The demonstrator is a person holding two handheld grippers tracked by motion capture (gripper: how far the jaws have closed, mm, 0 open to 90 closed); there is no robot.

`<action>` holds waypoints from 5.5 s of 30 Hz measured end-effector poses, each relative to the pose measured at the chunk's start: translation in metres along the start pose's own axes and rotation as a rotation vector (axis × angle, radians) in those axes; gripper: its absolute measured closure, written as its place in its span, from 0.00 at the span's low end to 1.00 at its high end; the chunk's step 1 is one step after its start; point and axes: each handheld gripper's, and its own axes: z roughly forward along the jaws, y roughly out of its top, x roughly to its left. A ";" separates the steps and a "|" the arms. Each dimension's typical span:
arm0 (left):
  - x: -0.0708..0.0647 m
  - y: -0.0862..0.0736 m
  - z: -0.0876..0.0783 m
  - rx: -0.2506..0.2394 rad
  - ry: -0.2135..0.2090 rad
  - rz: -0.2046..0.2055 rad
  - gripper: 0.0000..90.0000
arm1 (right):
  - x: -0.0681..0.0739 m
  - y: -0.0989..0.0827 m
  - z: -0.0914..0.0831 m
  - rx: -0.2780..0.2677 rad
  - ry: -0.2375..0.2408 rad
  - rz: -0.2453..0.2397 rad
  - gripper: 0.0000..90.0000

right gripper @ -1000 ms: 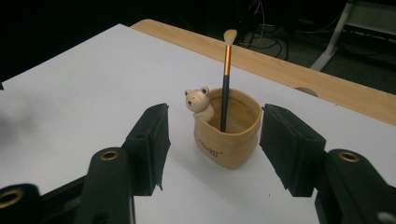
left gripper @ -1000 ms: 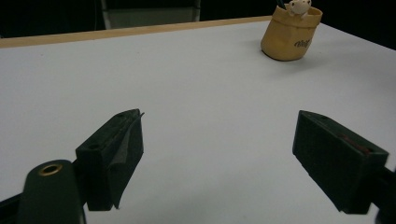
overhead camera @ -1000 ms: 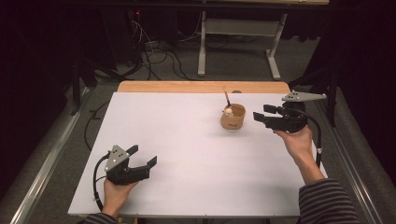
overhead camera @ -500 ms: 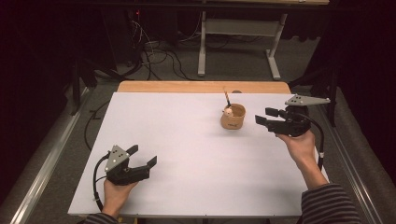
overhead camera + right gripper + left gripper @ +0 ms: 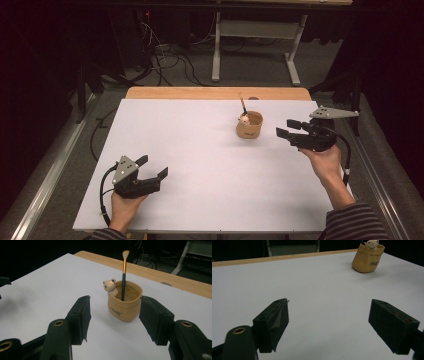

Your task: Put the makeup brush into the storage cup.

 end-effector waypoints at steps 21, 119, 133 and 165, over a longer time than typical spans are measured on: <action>0.000 0.000 0.000 0.001 -0.002 -0.002 0.19 | 0.004 -0.013 -0.009 -0.015 0.026 0.014 0.49; -0.001 0.000 0.001 0.004 -0.011 0.005 0.19 | 0.031 -0.077 -0.005 0.004 0.084 0.043 0.50; -0.001 0.000 0.001 0.004 -0.011 0.006 0.19 | 0.035 -0.083 0.002 0.016 0.080 0.036 0.50; -0.001 0.000 0.001 0.007 -0.011 0.005 0.19 | 0.039 -0.096 0.017 0.014 0.048 0.007 0.50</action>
